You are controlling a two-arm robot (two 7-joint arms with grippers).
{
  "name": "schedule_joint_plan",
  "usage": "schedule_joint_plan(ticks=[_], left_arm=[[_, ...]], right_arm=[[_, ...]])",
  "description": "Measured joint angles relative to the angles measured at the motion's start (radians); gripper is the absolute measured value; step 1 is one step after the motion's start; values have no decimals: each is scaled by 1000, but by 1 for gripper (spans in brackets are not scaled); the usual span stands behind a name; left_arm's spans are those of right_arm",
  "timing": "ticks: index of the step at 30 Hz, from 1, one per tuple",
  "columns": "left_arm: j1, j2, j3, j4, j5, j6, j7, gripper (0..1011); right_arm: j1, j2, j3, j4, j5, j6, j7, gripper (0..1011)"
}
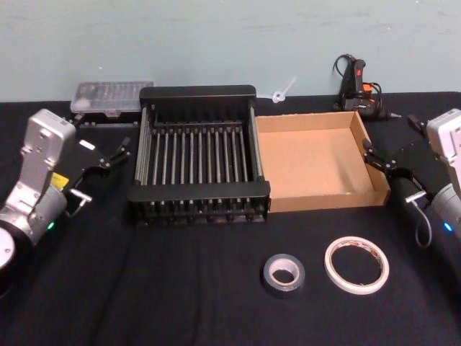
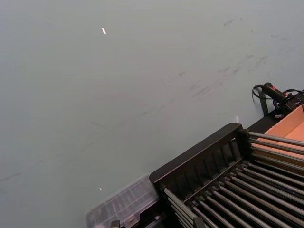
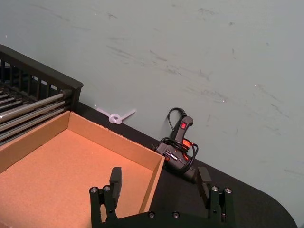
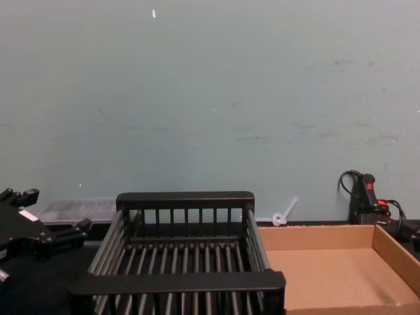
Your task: Pick up the white tape and place it into the black box , Pick up the silver tape and place it into the brown box.
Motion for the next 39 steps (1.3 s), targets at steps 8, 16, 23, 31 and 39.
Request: schedule_joint_plan(ticks=[8,16,23,31,39], left_arm=[[0,0,0,0,0,0,0,1001],[0,0,0,0,0,0,0,1001],[0,0,0,0,0,0,0,1001],[0,0,0,0,0,0,0,1001],[0,0,0,0,0,0,0,1001]], right_arm=[[0,0,0,0,0,0,0,1003],[0,0,0,0,0,0,0,1003],[0,0,0,0,0,0,0,1003],[0,0,0,0,0,0,0,1002],[0,0,0,0,0,0,0,1002]])
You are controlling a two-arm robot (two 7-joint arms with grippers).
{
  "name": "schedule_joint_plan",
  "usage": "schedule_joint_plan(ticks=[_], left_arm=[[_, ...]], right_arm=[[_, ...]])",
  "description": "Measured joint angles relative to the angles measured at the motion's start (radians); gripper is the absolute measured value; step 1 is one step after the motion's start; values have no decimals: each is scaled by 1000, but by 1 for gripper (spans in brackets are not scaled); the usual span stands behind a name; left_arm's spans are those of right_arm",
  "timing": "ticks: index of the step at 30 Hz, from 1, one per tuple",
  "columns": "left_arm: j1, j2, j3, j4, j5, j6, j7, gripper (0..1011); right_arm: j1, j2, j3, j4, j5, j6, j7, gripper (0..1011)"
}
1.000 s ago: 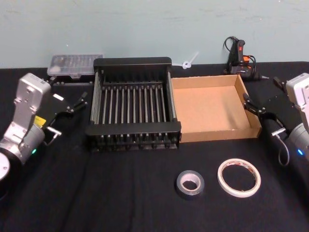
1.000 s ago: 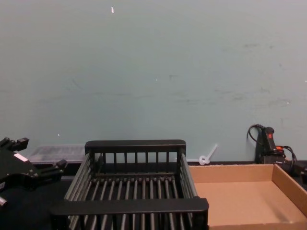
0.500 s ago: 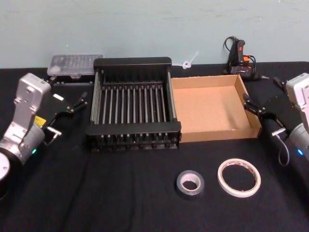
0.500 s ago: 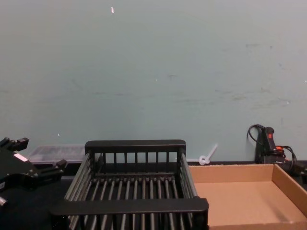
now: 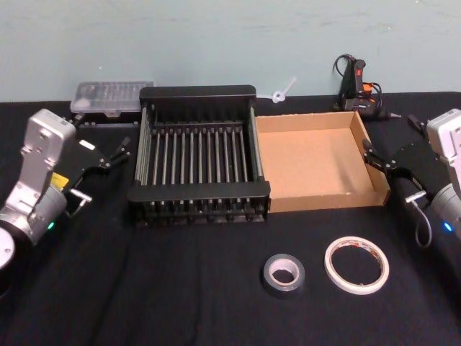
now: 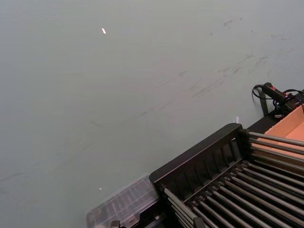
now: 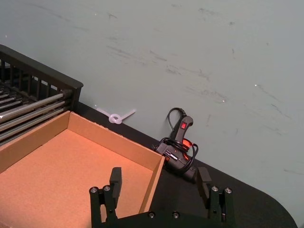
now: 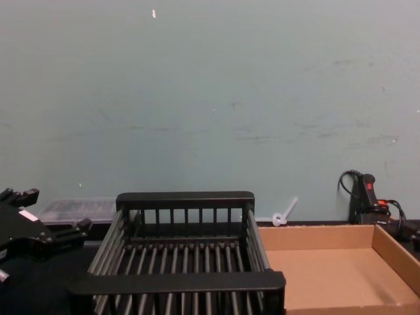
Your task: Pick up the white tape and place it into the black box , Pick up the silver tape and place it into the brown box.
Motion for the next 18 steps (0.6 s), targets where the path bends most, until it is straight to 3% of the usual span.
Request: schedule_joint_plan(ticks=[12,18], left_arm=[[0,0,0,0,0,0,0,1001],[0,0,0,0,0,0,0,1001]], right_arm=[[0,-1,1,0,0,0,1,1002],[-11,-13,32,-13,31,5,41,1002]])
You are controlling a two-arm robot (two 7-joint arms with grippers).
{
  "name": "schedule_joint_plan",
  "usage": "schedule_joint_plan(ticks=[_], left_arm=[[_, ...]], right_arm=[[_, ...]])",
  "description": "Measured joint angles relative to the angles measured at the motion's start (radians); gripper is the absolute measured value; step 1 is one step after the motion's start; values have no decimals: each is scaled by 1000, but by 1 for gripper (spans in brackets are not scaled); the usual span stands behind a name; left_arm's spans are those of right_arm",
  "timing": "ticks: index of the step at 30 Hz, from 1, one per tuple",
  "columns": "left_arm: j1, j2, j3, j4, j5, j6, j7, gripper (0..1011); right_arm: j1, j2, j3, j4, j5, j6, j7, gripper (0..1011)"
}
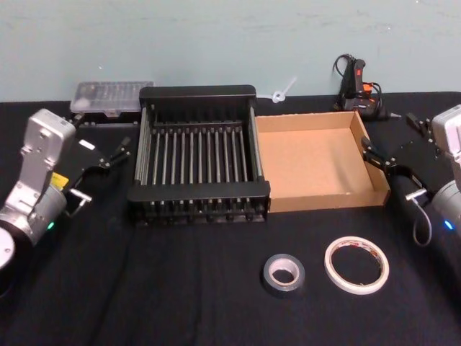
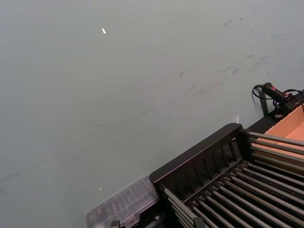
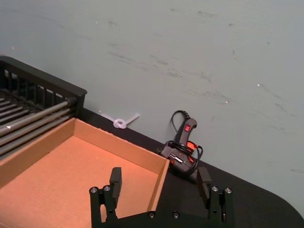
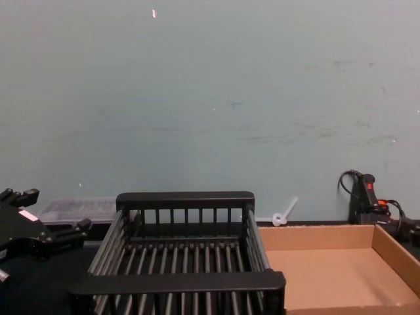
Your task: Pick up the white tape and place it into the black box , Pick up the silver tape and place it into the brown box.
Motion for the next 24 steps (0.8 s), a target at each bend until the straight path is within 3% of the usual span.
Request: schedule_joint_plan(ticks=[8,16,24], left_arm=[[0,0,0,0,0,0,0,1001],[0,0,0,0,0,0,0,1001],[0,0,0,0,0,0,0,1001]], right_arm=[[-23,0,32,-43,32,38,37,1003],[-57,15,76,-102,97,117,93,1002],[-109,68,136,-184,156,225,154,1003]])
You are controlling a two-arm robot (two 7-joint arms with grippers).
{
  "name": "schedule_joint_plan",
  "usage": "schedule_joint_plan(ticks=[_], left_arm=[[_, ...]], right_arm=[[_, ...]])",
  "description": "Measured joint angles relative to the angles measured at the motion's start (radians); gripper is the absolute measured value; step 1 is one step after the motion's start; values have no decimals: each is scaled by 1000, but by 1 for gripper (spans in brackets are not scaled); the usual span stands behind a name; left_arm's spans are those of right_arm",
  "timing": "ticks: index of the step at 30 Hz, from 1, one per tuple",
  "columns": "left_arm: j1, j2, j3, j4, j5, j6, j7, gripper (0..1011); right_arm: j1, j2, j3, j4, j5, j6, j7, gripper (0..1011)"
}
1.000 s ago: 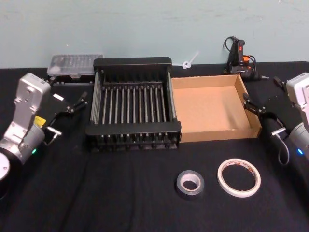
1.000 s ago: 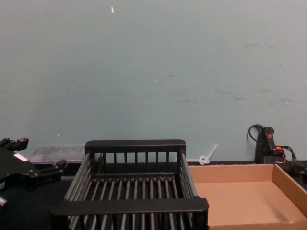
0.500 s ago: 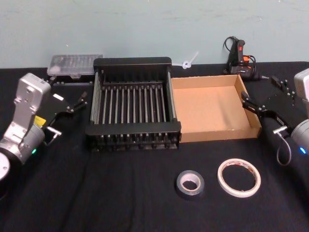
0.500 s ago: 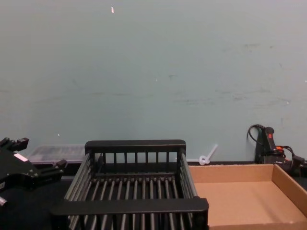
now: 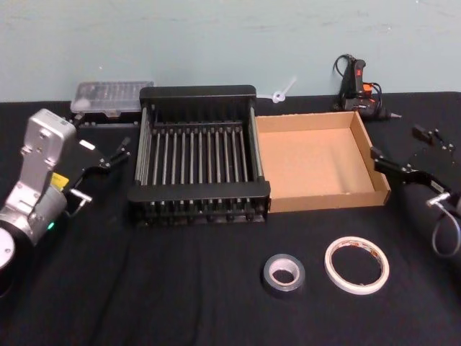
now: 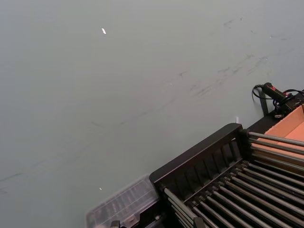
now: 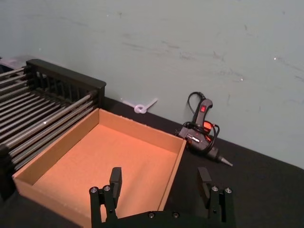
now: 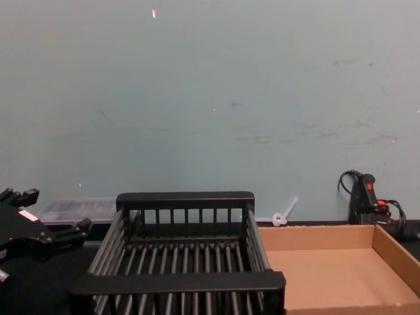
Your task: Pick up the white tape and place it into the black box , Pick up the silver tape and place it into the brown box.
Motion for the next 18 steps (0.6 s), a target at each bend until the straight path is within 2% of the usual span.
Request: schedule_joint_plan(ticks=[4,9,18], left_arm=[[0,0,0,0,0,0,0,1001],[0,0,0,0,0,0,0,1001],[0,0,0,0,0,0,0,1001]], right_arm=[[-23,17,21,-32,16,32,15,1003],[-73,50,63,-101,55,100,53,1002],[-138,73,95,-178,71,174,73,1002]])
